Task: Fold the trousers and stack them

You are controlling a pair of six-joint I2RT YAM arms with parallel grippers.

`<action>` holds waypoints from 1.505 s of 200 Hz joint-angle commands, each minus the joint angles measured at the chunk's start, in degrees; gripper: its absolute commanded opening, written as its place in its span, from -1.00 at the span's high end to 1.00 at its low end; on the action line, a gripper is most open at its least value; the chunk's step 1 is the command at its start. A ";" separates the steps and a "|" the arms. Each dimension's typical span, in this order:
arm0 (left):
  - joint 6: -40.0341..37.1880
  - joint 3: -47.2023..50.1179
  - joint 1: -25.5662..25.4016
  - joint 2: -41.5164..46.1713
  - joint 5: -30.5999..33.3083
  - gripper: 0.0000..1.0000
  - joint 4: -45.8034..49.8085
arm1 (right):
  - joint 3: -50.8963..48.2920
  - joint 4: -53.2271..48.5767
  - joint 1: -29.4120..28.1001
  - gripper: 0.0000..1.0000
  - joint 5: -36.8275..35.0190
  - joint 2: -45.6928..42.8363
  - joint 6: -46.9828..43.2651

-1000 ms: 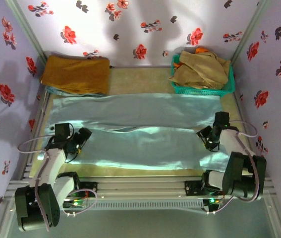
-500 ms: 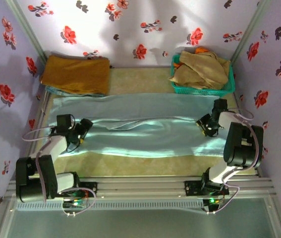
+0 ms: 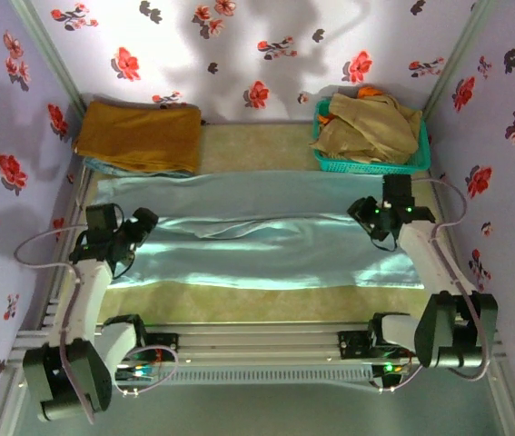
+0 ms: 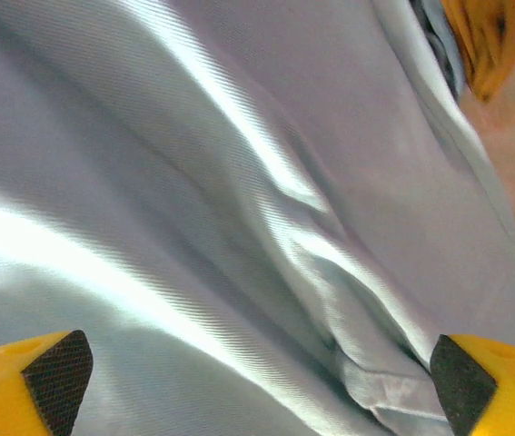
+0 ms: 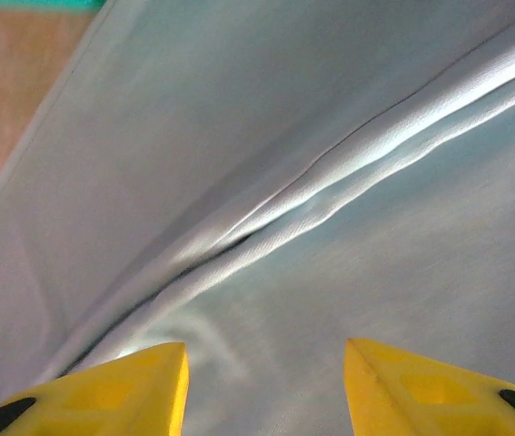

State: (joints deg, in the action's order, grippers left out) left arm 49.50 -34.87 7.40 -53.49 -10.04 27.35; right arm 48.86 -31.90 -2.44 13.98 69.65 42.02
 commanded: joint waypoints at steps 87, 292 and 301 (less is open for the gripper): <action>9.53 2.96 31.35 -0.98 14.51 -0.19 6.61 | 2.32 -1.32 -3.90 0.01 6.92 5.80 -3.68; 8.54 9.04 31.39 -7.86 1.94 1.00 -11.19 | -13.07 -20.22 29.86 -0.08 -4.44 -9.84 5.64; 8.87 8.71 31.42 -7.52 1.65 1.00 -10.92 | -15.68 -17.22 31.31 0.10 -1.76 -9.40 6.22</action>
State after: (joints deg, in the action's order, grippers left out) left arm 57.04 -24.73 38.92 -62.61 -4.73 18.76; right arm 38.87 -50.87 25.26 10.33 59.07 44.53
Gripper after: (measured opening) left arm 0.053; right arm 0.549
